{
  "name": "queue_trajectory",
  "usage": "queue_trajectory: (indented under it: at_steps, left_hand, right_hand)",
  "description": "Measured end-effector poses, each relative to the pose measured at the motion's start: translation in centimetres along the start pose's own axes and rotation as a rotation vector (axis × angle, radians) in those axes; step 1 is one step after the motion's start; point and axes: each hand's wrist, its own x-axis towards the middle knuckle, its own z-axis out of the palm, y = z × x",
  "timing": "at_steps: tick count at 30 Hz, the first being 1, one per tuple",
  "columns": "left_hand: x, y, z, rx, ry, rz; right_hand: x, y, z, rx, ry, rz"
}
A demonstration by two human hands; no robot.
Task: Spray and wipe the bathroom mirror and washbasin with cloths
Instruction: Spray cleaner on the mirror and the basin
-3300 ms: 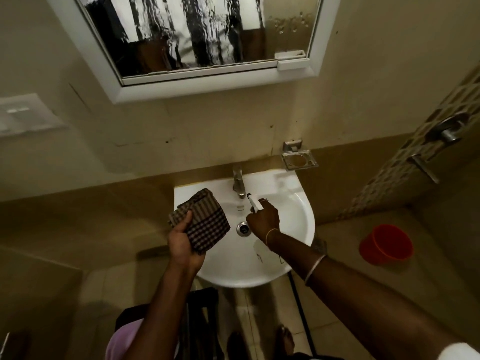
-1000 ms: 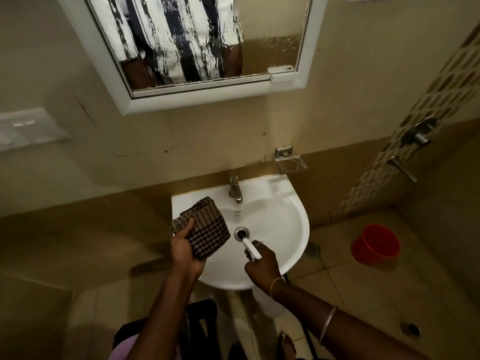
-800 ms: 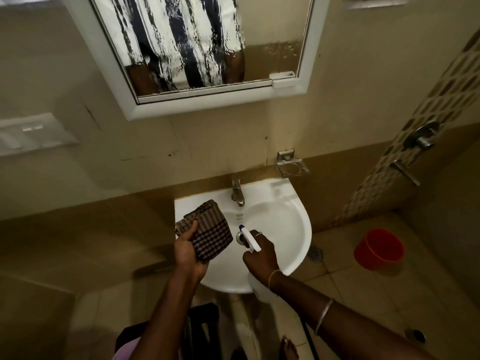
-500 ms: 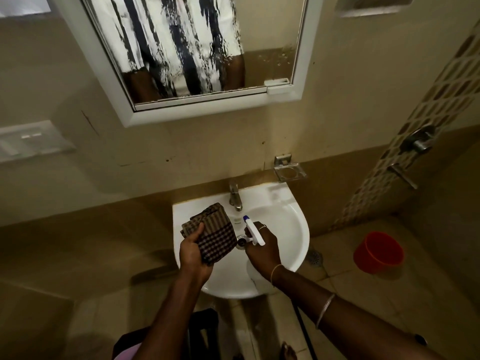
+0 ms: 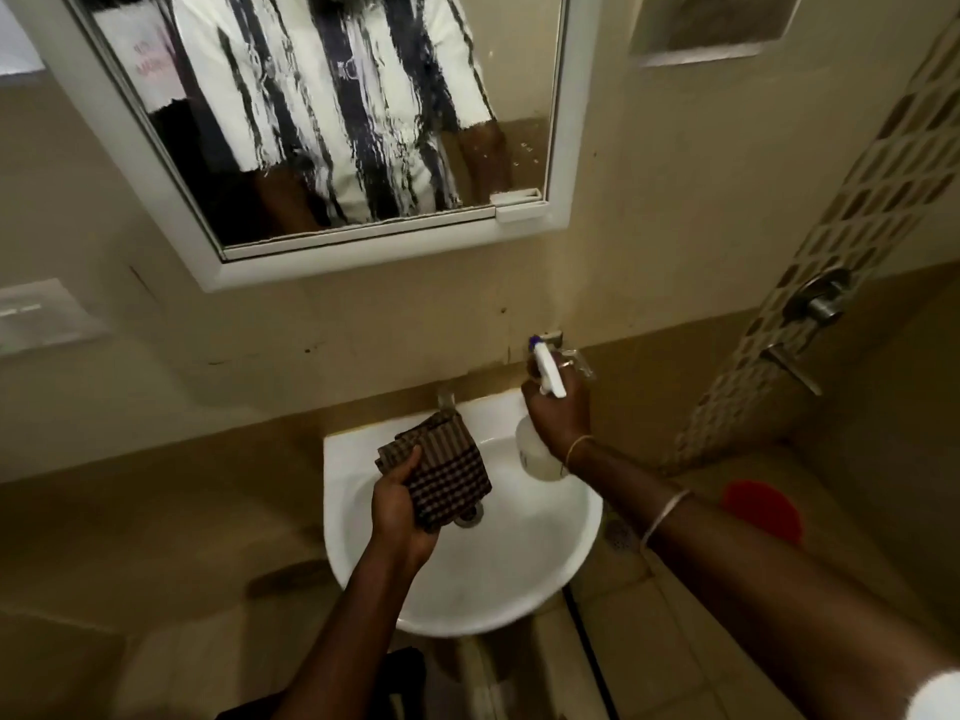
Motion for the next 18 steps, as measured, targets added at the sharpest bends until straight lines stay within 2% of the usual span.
queue_trajectory:
  at_steps: [7,18]
  left_hand:
    - [1.1,-0.3,1.4,-0.034,-0.025,0.003]
    - [2.7,-0.4,4.4,-0.061,-0.005,0.015]
  right_hand:
    - [9.2,-2.6,-0.6,0.025,0.143,-0.131]
    - [14.6,0.3,0.1,0.02,0.146,-0.136]
